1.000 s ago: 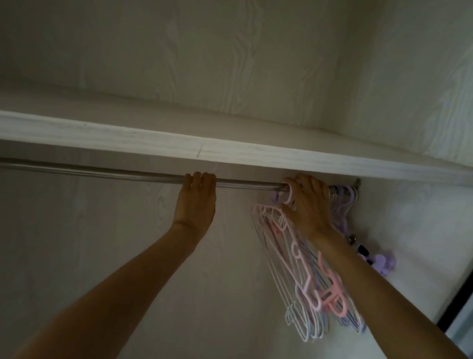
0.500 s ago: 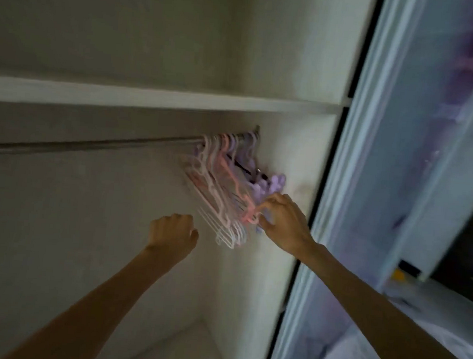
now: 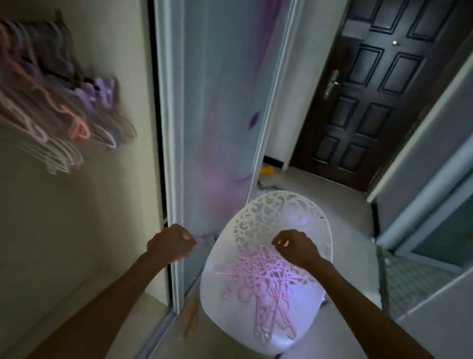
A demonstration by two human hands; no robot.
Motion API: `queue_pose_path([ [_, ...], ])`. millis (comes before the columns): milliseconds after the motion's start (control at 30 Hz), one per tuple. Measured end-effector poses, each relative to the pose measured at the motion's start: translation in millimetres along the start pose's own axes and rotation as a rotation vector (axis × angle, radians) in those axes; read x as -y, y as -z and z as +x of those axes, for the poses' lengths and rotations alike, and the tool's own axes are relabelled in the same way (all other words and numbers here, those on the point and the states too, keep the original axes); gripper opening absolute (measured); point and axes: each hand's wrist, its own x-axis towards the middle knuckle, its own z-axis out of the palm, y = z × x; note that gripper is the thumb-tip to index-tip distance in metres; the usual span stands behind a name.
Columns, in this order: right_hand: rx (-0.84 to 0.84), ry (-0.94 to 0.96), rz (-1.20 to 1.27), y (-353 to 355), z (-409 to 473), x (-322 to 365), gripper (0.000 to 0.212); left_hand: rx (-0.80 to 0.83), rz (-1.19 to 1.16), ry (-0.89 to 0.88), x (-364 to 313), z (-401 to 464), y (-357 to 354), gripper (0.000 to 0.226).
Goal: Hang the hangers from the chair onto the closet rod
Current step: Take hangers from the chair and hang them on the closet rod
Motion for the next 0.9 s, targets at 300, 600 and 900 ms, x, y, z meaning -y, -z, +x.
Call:
queue_pose_path([
  [300,0.260,-0.227,-0.088,-39.1,62.0,-174.8,0.024,0.263,-0.373,0.258,-52.6,122.6,-138.2,0.019],
  [600,0.530,-0.263,-0.057,-121.1,146.8,-257.3,0.026,0.224,-0.304,0.363,-17.4,227.7,-262.9,0.019],
  [900,0.606,-0.318,-0.009,-264.3,177.1,-291.0,0.050,0.267,-0.334,0.470,47.4,319.5,-360.1,0.034],
])
